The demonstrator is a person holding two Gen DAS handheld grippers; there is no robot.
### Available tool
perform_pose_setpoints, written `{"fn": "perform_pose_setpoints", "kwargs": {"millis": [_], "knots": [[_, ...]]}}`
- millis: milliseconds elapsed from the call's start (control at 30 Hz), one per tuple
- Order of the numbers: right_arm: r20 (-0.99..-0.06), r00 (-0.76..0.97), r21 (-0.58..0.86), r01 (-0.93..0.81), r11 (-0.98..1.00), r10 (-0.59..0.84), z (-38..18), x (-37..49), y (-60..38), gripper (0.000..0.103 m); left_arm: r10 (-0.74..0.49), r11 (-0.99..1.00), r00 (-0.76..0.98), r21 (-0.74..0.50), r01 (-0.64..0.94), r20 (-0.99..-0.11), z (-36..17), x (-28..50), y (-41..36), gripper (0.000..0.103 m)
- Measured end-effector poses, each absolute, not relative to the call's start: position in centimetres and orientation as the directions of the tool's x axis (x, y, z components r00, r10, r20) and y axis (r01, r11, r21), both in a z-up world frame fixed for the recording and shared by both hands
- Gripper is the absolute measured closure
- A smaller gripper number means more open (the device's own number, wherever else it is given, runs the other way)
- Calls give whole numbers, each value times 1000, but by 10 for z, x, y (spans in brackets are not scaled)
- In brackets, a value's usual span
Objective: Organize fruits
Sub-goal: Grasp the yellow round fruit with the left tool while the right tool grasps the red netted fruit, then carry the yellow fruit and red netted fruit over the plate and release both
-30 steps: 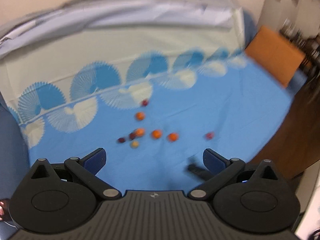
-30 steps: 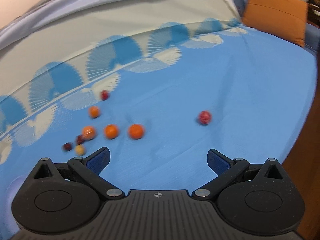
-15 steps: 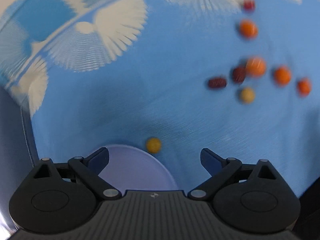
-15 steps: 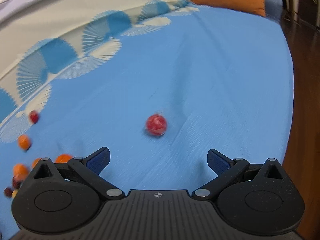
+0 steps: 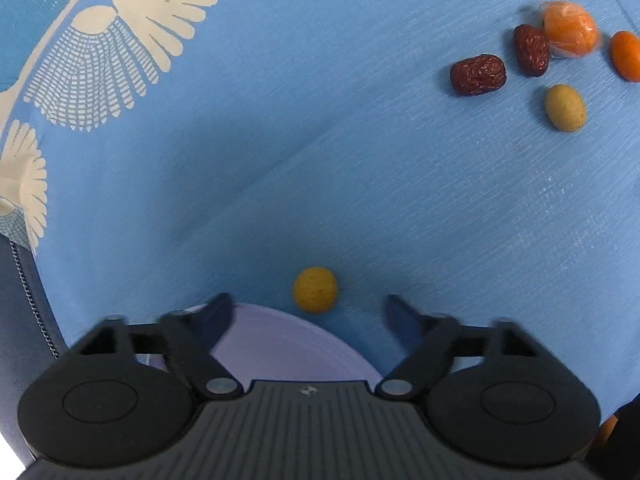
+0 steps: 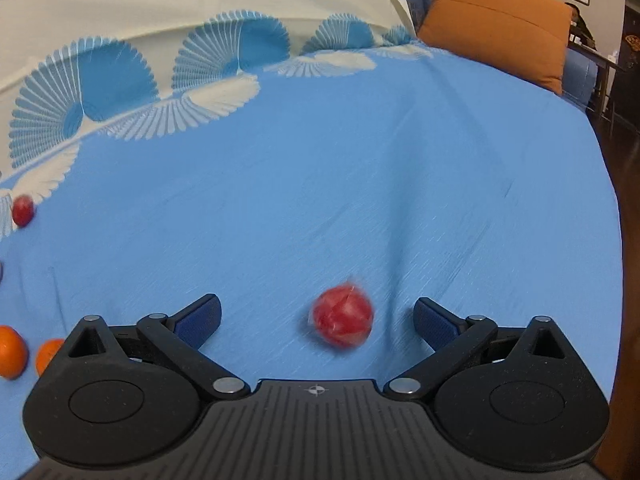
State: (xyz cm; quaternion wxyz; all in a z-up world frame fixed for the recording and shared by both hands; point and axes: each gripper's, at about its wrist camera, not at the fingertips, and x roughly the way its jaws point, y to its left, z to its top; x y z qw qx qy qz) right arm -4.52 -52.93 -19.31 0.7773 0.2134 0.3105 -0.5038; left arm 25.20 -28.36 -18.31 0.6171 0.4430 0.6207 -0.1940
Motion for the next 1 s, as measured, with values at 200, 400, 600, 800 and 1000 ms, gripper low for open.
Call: {"fn": "perform_pose_setpoints", "kwargs": {"millis": [200,400,600,800,1000], "knots": [[-673,270,5,933,361,-689,-191,-54,-527,70,255,531,140,259,807,-957,-170,256,-280,80],[-636,303,41,931,362,-710,-173,-59,-516,70,101,567,194,216,795,-976,-130,252,-271,80],[-547,456,98,868,487,-702,-119,-73,-470,70,-68,680,279,160,715,-958,-65,222,-259,80],[-526,602,30,719,695,-600,-84,-70,-393,70,-158,754,328,101,649,-931,-41,180,-223,80],[-513,720,0,543,839,-466,-53,-73,-306,70,-243,804,321,-5,594,-915,-19,130,-168,80]]}}
